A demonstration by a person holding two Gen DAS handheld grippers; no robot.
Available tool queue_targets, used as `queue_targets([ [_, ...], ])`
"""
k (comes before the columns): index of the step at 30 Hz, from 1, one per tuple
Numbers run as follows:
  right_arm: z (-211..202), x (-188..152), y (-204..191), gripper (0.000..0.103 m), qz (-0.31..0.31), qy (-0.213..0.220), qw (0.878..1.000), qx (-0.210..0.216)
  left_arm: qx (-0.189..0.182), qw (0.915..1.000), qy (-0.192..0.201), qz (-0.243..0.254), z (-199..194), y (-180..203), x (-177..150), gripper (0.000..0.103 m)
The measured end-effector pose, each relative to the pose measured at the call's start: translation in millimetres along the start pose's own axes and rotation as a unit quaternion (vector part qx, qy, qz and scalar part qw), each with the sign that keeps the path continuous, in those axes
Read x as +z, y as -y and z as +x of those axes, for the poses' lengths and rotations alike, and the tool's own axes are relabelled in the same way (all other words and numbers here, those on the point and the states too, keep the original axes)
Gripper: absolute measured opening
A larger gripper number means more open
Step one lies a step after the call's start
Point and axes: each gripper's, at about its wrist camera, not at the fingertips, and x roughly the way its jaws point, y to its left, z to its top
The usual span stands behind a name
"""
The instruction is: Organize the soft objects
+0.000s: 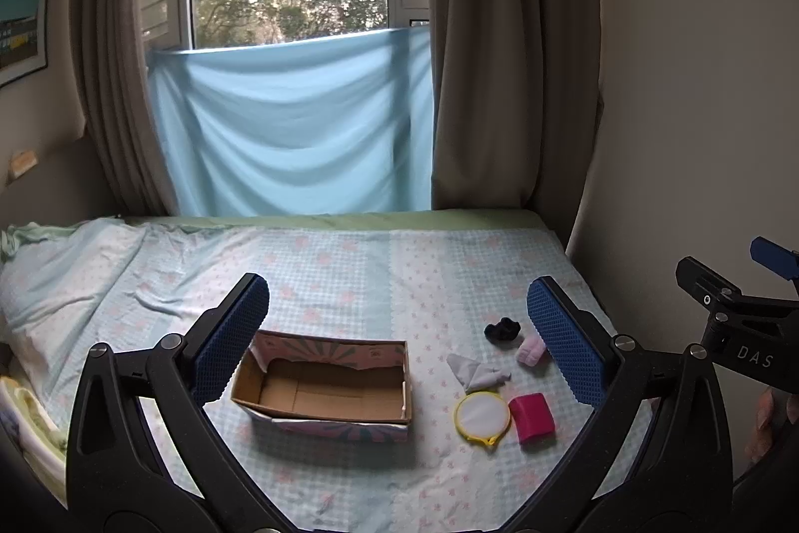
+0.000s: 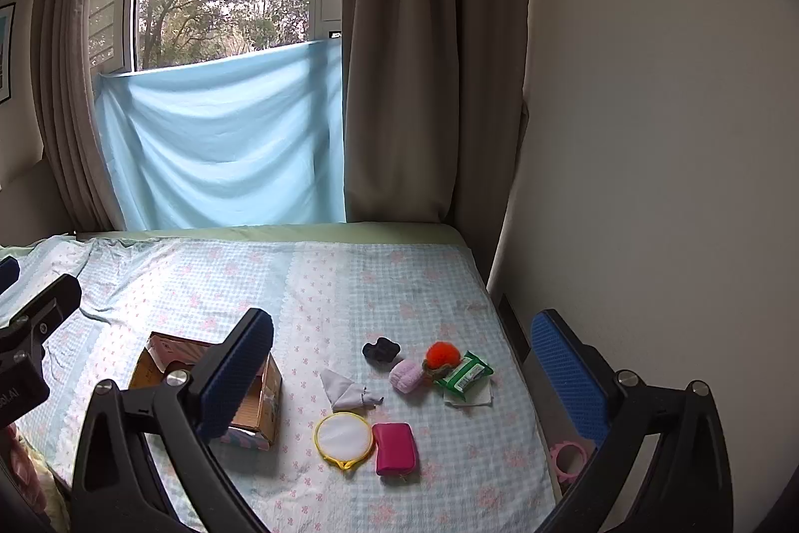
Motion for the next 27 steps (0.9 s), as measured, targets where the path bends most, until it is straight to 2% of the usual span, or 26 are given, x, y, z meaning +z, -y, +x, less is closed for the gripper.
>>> queue_targets([
  [5, 0.4, -0.9, -0.6, 0.103, 0.001, 0.000, 1.000, -0.001, -0.016, 0.9997, -0.012, -0.010, 2.8, -4.9, 1.4, 0.102],
  [12, 0.4, -0.1, 0.6, 0.103, 0.002, -0.002, 1.000, -0.001, -0.008, 0.9997, -0.020, -0.010, 8.6, -4.6, 1.1, 0.102],
  [27, 2.7, 0.2, 0.0, 0.103, 0.002, -0.003, 1.000, -0.002, -0.024, 0.9991, -0.032, -0.018, 14.3, -8.0, 3.3, 0.102],
])
